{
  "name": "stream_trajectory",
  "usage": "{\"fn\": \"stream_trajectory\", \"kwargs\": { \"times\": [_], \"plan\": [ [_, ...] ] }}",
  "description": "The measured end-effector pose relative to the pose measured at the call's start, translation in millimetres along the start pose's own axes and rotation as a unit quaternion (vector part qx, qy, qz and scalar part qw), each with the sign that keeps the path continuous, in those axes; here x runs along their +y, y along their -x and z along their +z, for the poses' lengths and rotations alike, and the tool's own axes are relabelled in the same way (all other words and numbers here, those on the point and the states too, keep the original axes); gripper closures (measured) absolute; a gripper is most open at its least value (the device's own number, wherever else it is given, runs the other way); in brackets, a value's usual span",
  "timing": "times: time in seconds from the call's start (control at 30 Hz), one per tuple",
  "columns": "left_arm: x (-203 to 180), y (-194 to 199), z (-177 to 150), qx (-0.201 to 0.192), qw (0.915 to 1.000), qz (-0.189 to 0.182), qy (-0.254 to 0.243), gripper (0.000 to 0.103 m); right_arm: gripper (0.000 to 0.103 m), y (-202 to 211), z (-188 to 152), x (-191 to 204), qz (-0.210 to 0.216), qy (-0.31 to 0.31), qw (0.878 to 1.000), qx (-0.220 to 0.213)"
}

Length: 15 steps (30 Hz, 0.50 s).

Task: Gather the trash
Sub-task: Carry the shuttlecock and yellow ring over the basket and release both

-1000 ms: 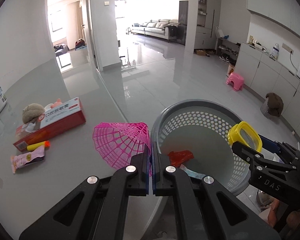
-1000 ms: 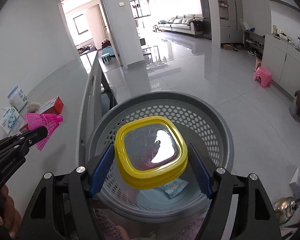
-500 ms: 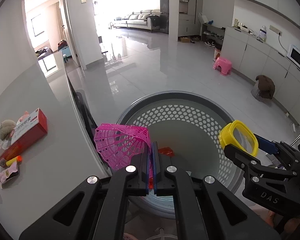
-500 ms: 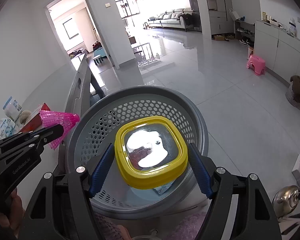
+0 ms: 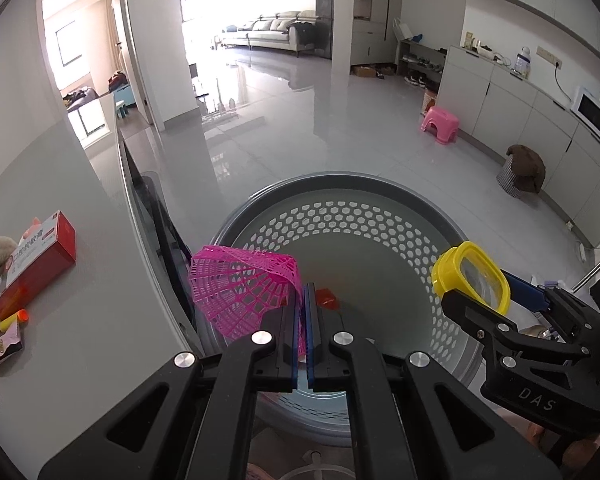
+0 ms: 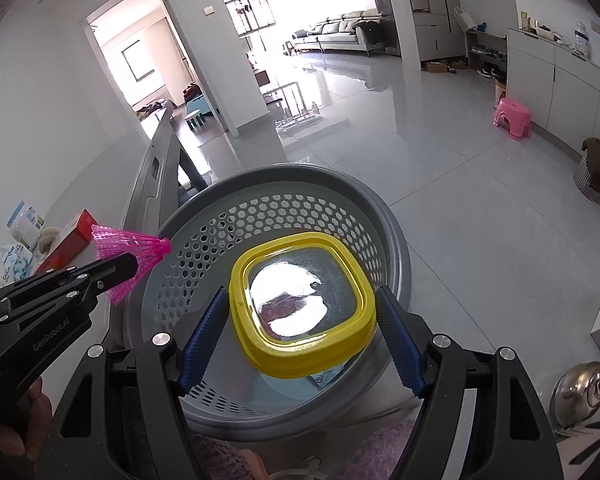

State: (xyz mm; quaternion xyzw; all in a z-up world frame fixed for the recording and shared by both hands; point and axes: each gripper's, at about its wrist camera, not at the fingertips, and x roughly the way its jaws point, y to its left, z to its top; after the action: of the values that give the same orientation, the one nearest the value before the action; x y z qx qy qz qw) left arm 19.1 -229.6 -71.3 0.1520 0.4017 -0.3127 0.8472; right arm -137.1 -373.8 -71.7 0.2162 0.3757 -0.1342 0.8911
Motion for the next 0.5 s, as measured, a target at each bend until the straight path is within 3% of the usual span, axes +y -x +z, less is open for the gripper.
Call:
{"fn": "stream_trajectory", "kwargs": {
  "times": [0.3,0.4,0.47,0.5],
  "plan": [
    [2.9,-2.2,-1.0,0.005,1.0,0.003,0.004,0.096,0.031,-6.6,3.3,-0.8,0.004,-0.003,1.0,0.008],
    [3.0,-1.2,-2.0,0.009,0.9999,0.008,0.01,0.075,0.026,-7.0,3.1,-1.8,0.011,-0.007,1.0,0.007],
    [5.8,0.2,-3.2,0.005,0.9998,0.012,0.017,0.052,0.024,-6.3,3.1,-2.4,0.013,-0.01,1.0,0.004],
    [6.7,1.4,-3.5,0.002,0.9997,0.013,0.019,0.051,0.024,-6.0,3.2,-3.1,0.014,-0.011,1.0,0.004]
  ]
}}
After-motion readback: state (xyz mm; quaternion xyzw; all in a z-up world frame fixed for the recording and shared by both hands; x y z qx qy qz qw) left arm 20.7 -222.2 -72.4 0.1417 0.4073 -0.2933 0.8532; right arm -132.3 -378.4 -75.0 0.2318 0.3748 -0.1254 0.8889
